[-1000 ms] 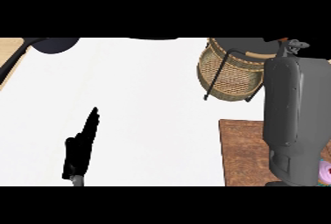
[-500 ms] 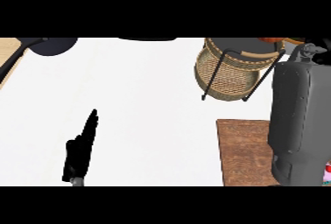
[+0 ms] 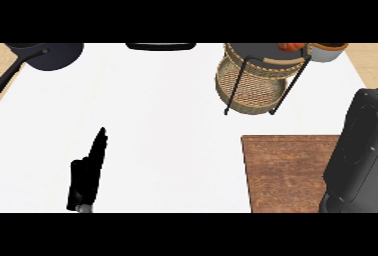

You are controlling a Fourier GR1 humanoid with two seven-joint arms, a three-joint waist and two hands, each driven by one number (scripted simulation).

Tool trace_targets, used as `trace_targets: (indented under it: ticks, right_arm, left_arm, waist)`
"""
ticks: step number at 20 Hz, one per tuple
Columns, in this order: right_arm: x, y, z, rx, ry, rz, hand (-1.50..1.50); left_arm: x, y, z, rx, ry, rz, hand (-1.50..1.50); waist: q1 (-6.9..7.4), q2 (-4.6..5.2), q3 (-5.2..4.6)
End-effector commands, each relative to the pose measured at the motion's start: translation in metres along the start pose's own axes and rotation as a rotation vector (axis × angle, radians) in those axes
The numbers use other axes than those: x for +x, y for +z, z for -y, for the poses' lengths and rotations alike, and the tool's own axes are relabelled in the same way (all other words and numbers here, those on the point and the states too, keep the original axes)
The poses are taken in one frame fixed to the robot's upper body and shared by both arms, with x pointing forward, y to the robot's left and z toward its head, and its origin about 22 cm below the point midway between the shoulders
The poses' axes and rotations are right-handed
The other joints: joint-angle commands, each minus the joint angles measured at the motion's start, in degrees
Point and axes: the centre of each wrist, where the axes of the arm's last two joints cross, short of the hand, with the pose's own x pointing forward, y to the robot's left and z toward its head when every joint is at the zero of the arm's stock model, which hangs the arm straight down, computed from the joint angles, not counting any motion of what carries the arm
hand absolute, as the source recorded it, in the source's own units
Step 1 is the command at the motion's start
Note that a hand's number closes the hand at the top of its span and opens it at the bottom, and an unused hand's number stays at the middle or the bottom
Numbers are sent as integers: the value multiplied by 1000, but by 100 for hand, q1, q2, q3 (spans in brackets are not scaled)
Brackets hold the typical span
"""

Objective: Pick the squash from the cutting board and place it in the tiered basket

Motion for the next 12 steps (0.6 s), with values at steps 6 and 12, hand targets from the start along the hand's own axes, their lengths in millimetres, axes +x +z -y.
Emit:
trace_targets:
  ticks: [6,12]
  right_arm:
    - [-7,-10,80,-69,-53,-196,-150]
    - [-26,-14,129,-25,-82,-174,-150]
  left_arm:
    - [-14,7,-3,4,-3,-61,0]
    - [-15,7,-11,34,-10,-53,0]
  waist:
    - [-81,-99,-18]
    - [-134,-120,-19]
